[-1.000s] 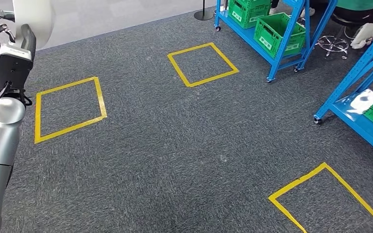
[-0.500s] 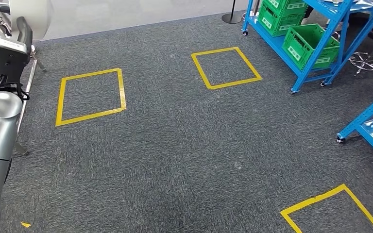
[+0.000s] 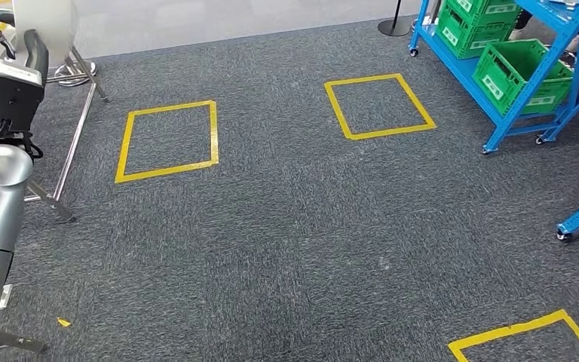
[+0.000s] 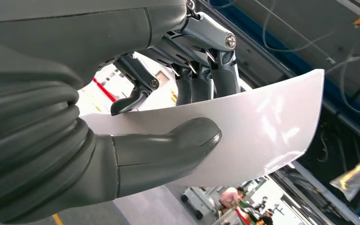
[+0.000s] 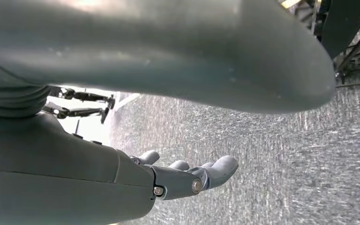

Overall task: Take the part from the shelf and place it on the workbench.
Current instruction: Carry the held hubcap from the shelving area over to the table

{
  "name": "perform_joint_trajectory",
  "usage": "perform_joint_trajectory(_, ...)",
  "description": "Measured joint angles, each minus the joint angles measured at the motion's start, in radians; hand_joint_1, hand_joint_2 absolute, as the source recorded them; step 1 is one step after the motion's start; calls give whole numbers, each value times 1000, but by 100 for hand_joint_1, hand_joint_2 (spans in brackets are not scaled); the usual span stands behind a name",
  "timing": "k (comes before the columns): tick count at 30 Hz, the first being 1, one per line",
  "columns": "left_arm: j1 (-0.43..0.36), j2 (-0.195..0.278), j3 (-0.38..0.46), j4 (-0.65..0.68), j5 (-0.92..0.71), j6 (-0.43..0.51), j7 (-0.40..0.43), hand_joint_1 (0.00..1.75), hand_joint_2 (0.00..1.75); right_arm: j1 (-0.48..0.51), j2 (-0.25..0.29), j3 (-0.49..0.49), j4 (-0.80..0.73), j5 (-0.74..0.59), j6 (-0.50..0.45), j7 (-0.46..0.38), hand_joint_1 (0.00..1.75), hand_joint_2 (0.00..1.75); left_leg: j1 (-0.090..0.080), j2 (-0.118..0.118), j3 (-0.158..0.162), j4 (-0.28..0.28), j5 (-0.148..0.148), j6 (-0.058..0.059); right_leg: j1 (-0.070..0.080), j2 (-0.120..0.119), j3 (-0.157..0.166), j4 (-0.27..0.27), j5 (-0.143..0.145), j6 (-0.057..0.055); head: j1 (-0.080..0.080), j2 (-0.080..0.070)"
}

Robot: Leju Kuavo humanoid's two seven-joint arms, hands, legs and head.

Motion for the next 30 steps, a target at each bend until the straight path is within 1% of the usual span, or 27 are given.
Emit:
perform_joint_trajectory(2,-4,-1,0,-1,0,0,0,175,175,0,0,0,0,0,1,0,0,0,-11,28,66,-123,38,15,4,-14,3,1,-4,6,0,0)
perform_joint_trajectory(3,-5,-2,0,-1,0,0,0,175,175,0,0,0,0,0,2,0,0,0,-16,35,80,-150,41,21,5,-22,4,1,-5,10,0,0)
perform_joint_trajectory(5,-6,-3,0,-1,0,1,0,175,175,-1,0,0,0,-1,4,0,0,0,-19,23,84,-160,42,33,5,-35,8,-1,-8,20,1,0)
perform_joint_trajectory(6,-6,-3,0,-2,1,2,0,175,175,-1,0,0,0,-2,4,0,0,0,-17,15,86,-165,44,37,3,-32,9,2,-11,25,1,0)
perform_joint_trajectory(7,-8,-4,0,-3,1,2,1,175,175,-1,0,-1,0,-3,4,0,0,0,-14,8,89,-169,47,43,2,-17,4,17,-22,31,1,0)
perform_joint_trajectory(8,-10,-7,0,-4,1,3,1,175,175,-2,0,-1,0,-3,5,0,0,0,-10,2,91,-174,50,47,0,3,-10,49,-41,36,2,0)
perform_joint_trajectory(10,-11,-14,0,-6,1,5,2,175,175,0,0,-2,0,-4,5,0,0,0,-8,-13,91,-175,51,52,-3,37,-71,170,-98,45,5,0)
perform_joint_trajectory(11,-10,-17,-1,-6,1,5,3,175,175,2,0,-3,0,-5,5,0,0,0,-7,-21,89,-173,51,53,-4,40,-104,232,-119,48,5,0)
perform_joint_trajectory(12,-8,-20,-1,-5,1,5,3,175,175,4,0,-5,0,-5,5,0,0,0,-6,-31,88,-171,51,53,-6,41,-128,272,-126,50,5,0)
perform_joint_trajectory(13,-6,-22,-1,-5,1,6,3,175,175,5,0,-7,0,-6,5,0,0,0,-5,-41,87,-169,50,51,-8,42,-132,273,-112,52,6,0)
perform_joint_trajectory(14,-5,-25,-2,-5,1,6,3,175,175,5,0,-9,0,-7,5,0,0,0,-2,-51,86,-165,48,49,-11,44,-118,236,-83,54,6,0)
perform_joint_trajectory(15,-5,-27,-2,-6,1,7,2,175,175,5,0,-11,0,-8,5,0,0,0,1,-61,85,-159,46,45,-15,52,-88,170,-45,57,6,0)
perform_joint_trajectory(16,-5,-29,-2,-6,1,9,2,175,175,5,1,-12,0,-9,5,0,0,0,3,-69,83,-153,42,38,-19,68,-57,106,-20,60,6,0)
perform_joint_trajectory(17,-7,-31,-2,-6,1,10,3,175,175,4,1,-14,0,-9,5,-2,0,0,4,-78,79,-147,40,31,-22,80,-33,57,-4,60,7,0)
perform_joint_trajectory(18,-8,-32,-2,-7,1,12,3,175,175,4,2,-15,0,-10,4,-4,0,0,4,-85,75,-144,39,24,-22,88,-20,29,0,57,7,0)
perform_joint_trajectory(19,-8,-32,-3,-8,1,13,3,175,175,4,2,-16,0,-10,3,-6,0,0,4,-92,71,-144,41,16,-20,90,-18,24,-4,51,8,0)
perform_joint_trajectory(20,-8,-31,-3,-8,1,13,3,175,175,4,2,-17,0,-10,2,-7,0,0,6,-100,69,-147,44,9,-18,81,-18,22,0,42,8,0)
perform_joint_trajectory(21,-7,-29,-3,-8,1,13,3,175,175,4,2,-17,0,-10,1,-6,0,0,7,-98,68,-148,45,3,-17,74,-17,19,2,33,8,0)
perform_joint_trajectory(22,-6,-27,-3,-8,0,13,4,175,175,3,2,-17,0,-10,0,-5,0,0,8,-84,62,-140,39,-1,-17,67,-16,15,5,25,7,0)
perform_joint_trajectory(23,-6,-24,-3,-8,0,13,4,175,175,3,2,-18,0,-9,-1,-5,0,0,7,-64,50,-116,24,-5,-17,60,-15,11,8,18,5,0)
perform_joint_trajectory(24,-6,-23,-3,-8,0,13,4,175,175,3,2,-18,0,-9,-2,-5,0,0,7,-41,29,-71,0,-7,-17,53,-14,9,9,13,3,0)
perform_joint_trajectory(25,-5,-23,-3,-8,0,13,3,175,175,4,1,-18,0,-9,-2,-5,0,0,6,-24,0,-7,-31,-9,-15,46,-14,8,9,9,1,0)
perform_joint_trajectory(26,-3,-23,-3,-7,0,13,3,175,175,5,1,-18,0,-9,-2,-5,0,0,7,-18,-31,59,-58,-11,-13,38,-14,8,8,7,1,0)
perform_joint_trajectory(27,1,-23,-3,-6,0,13,3,175,175,6,1,-19,0,-9,-3,-5,0,0,7,-16,-54,109,-73,-11,-11,29,-14,8,7,6,1,0)
perform_joint_trajectory(28,3,-23,-3,-5,0,13,4,175,175,7,2,-19,0,-9,-3,-5,0,0,6,-16,-62,125,-70,-9,-9,20,-14,8,7,5,1,0)
perform_joint_trajectory(29,5,-23,-3,-4,0,13,3,175,175,7,2,-19,0,-9,-3,-5,0,0,6,-14,-50,103,-51,-7,-7,12,-14,9,6,5,1,0)
perform_joint_trajectory(30,4,-23,-3,-3,0,14,3,175,175,6,2,-20,0,-9,-3,-5,0,0,4,-7,-19,44,-20,-2,-6,4,-13,9,6,5,1,0)
